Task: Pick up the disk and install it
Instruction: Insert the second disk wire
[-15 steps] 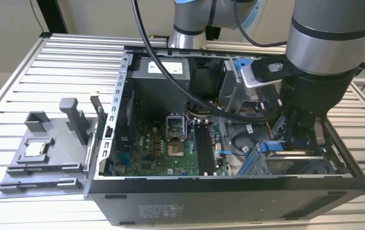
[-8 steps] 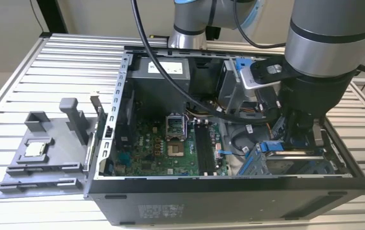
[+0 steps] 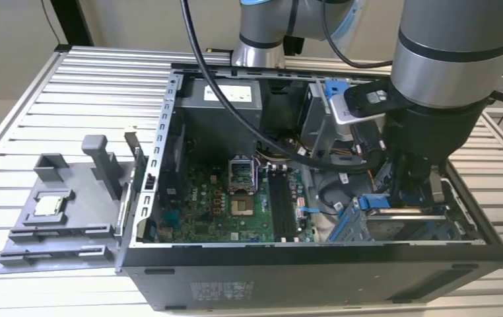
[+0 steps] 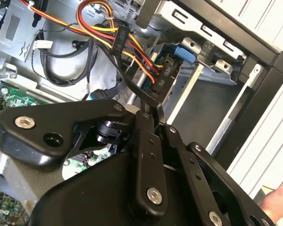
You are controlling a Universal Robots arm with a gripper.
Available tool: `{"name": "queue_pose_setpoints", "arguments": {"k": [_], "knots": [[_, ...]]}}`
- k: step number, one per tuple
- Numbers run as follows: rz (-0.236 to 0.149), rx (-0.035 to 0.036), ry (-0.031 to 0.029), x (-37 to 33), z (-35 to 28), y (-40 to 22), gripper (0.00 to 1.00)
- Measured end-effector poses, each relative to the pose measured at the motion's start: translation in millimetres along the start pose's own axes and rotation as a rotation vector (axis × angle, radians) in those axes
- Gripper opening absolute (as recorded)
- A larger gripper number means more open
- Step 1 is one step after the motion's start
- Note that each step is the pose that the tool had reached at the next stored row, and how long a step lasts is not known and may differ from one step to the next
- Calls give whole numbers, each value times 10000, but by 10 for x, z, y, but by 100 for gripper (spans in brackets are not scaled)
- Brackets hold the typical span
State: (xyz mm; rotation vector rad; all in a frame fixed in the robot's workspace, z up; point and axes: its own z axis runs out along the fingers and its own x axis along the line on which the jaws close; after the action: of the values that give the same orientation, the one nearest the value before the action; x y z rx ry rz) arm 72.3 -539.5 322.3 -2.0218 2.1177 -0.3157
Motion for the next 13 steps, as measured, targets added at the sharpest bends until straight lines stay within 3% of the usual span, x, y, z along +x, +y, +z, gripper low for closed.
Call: {"name": "queue_pose_setpoints", "arguments": {"k": [5, 6, 9, 13], "knots": [[0, 0, 0, 0, 1, 0, 0], [3, 0, -7, 0, 5, 2, 100], [4, 0, -6, 0, -19, -6, 100], [10, -3, 0, 1, -189, -56, 100]]}}
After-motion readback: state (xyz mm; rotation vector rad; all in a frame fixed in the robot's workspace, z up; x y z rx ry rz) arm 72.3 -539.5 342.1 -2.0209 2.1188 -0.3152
